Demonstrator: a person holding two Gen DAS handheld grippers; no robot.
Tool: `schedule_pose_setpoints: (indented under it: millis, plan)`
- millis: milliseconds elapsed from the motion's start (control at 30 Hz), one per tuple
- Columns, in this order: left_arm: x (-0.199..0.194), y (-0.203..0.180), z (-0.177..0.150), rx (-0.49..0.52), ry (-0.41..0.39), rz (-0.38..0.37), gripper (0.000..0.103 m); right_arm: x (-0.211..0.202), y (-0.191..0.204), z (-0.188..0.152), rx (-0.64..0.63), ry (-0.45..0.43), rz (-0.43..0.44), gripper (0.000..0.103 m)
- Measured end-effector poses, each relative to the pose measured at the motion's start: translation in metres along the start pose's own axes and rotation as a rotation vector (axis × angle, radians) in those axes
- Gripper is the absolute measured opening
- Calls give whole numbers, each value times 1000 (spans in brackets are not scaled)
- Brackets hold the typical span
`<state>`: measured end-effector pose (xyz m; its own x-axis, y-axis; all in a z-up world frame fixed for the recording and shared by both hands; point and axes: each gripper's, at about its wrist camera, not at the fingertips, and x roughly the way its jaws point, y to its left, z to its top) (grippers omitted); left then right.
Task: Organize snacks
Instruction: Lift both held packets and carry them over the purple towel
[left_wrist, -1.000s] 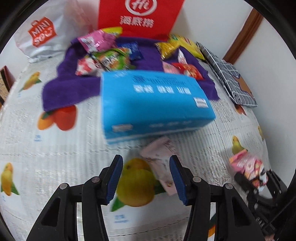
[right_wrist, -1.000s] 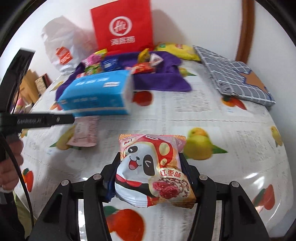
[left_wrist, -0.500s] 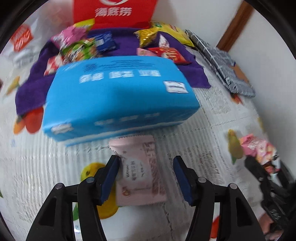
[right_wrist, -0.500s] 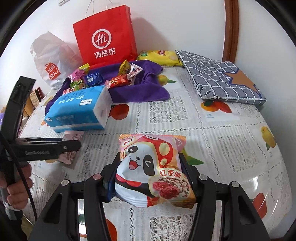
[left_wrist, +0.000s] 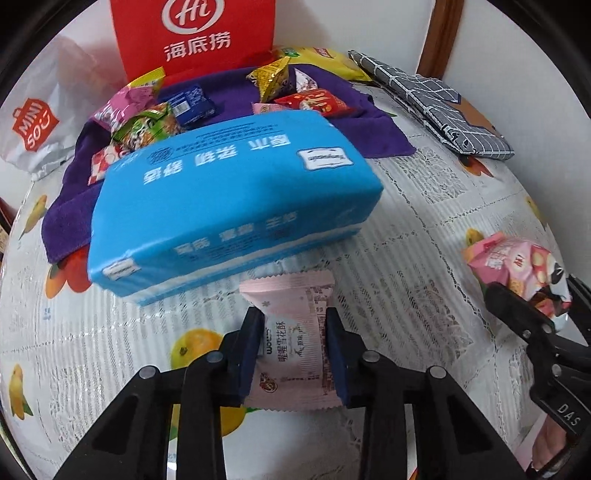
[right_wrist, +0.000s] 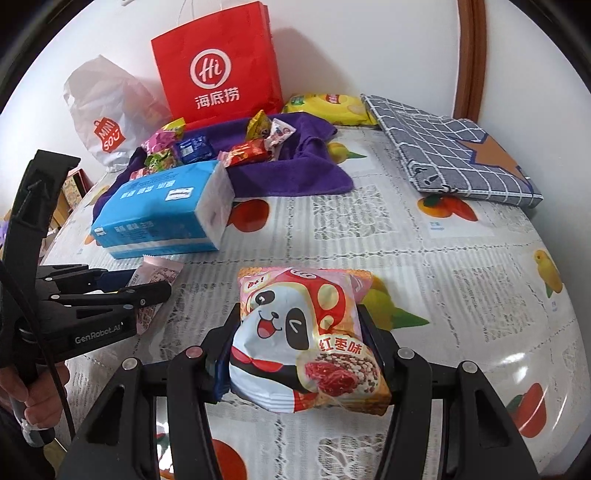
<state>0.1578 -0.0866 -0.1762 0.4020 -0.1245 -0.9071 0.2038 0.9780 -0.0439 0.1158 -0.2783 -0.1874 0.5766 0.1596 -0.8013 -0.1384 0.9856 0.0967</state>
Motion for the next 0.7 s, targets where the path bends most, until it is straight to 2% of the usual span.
schedule_pose_setpoints:
  millis: [267,700]
  plan:
    - [-5,23,-8,-68,16,-18,32,9,20,-1,-19,26,9,56]
    - [-17,62,-31,-135,-2,53,35,23,36,-13,-24,74,-2,56]
